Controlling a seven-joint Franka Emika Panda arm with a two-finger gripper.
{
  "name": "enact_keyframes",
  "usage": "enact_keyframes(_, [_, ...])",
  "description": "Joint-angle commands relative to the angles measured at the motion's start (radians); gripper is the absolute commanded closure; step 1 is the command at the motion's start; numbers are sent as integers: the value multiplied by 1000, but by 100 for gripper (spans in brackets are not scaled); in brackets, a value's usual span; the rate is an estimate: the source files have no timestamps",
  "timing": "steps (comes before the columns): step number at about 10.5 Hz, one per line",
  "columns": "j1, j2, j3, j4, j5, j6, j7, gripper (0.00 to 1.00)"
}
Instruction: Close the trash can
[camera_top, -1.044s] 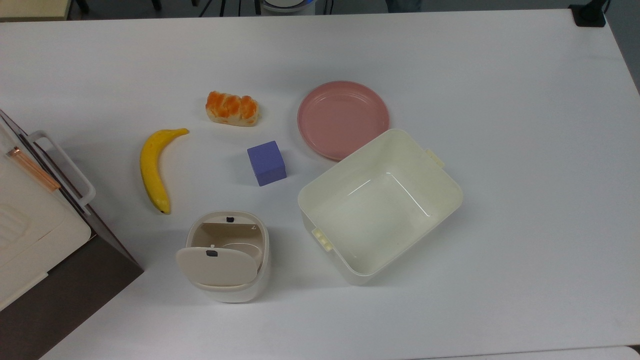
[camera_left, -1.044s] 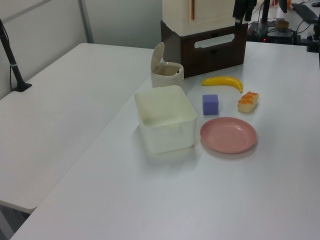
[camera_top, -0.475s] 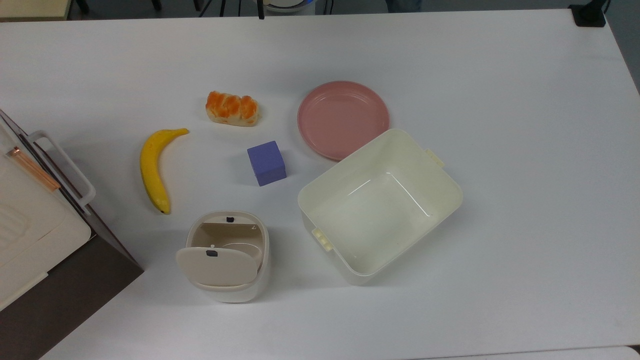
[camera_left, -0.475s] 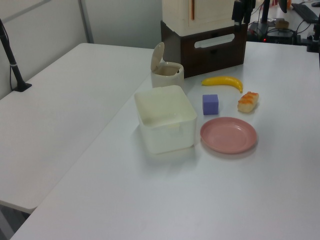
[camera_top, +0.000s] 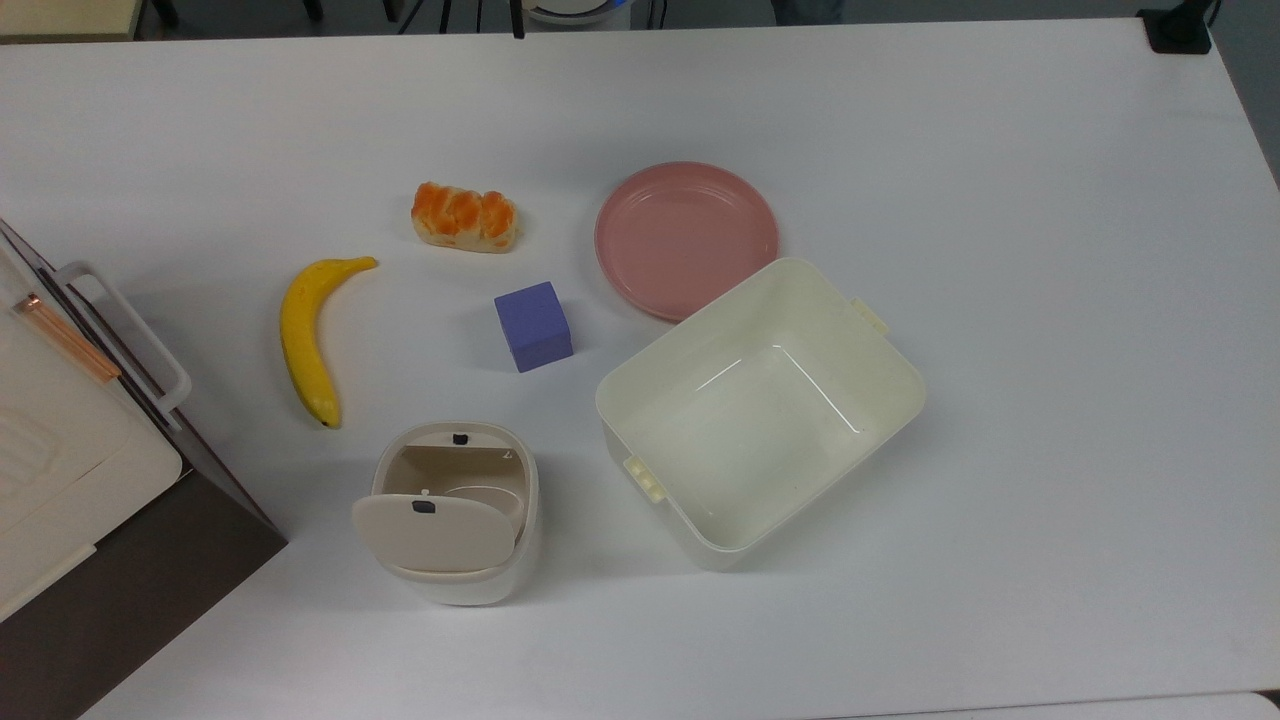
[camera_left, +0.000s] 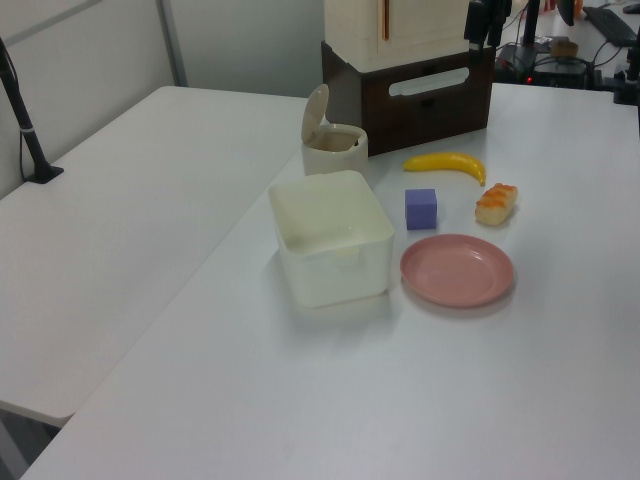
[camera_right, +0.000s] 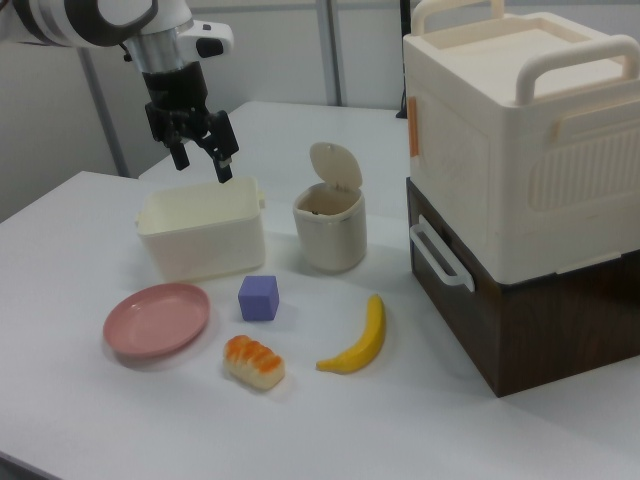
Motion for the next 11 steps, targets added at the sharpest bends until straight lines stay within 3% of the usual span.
enact_keyframes(1, [10, -9, -9, -10, -45, 9, -28, 0])
enact_keyframes(8, [12, -9, -9, -13, -47, 5, -28, 0])
enact_keyframes(9, [12, -8, -9, -16, -47, 9, -31, 5])
enact_keyframes(10, [12, 1, -9, -16, -47, 12, -40, 19])
enact_keyframes(11, [14, 15, -9, -12, -45, 14, -43, 53])
